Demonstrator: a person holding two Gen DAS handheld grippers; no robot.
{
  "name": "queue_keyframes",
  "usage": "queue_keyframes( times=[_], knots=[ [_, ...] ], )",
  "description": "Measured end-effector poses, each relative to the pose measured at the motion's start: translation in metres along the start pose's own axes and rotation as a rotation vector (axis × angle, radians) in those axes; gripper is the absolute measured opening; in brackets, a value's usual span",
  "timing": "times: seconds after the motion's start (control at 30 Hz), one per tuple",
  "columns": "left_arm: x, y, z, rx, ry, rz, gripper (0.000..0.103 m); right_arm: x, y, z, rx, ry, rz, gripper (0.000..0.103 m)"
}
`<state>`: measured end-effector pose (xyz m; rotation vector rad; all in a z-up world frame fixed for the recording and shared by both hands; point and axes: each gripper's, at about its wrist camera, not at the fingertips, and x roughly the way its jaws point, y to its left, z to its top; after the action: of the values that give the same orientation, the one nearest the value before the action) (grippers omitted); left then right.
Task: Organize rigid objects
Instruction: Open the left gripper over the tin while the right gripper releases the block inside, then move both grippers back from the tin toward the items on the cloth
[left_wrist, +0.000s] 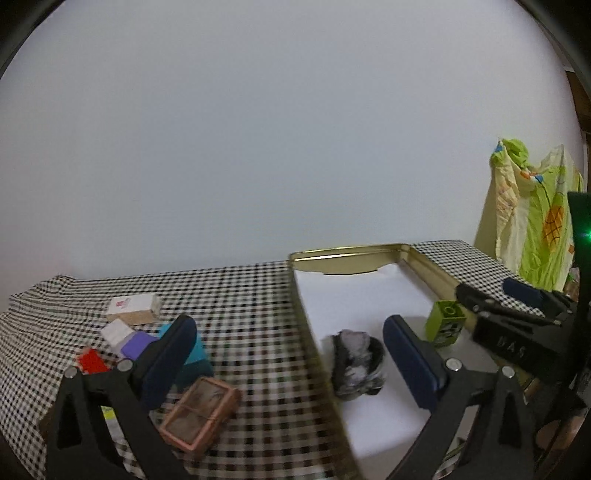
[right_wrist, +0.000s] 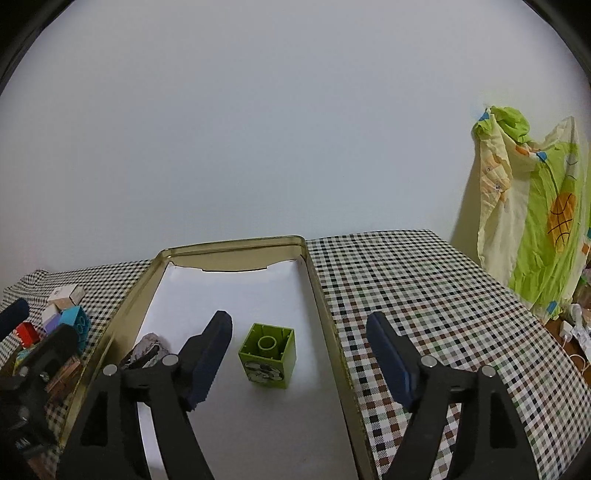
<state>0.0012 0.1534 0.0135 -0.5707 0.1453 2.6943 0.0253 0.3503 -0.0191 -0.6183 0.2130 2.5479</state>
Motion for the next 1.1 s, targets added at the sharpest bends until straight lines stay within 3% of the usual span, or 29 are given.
queue_keyframes(
  times=[0.37,0.67,1.1],
  knots=[
    [-0.011,0.048,-0.014,-0.062,0.029,0.060,0.102,-0.004,-0.013,0.002,0.065,-0.031,-0.047,0.077],
    [-0.008,0.054,-0.020,-0.065,0.075,0.084,0.102,-0.011,-0.014,0.000,0.114,-0.056,-0.107,0.077],
    [-0.010,0.080,-0.023,-0.082,0.101,0.106,0.102,-0.030,0.019,-0.005,0.059,-0.138,-0.158,0.077]
  ],
)
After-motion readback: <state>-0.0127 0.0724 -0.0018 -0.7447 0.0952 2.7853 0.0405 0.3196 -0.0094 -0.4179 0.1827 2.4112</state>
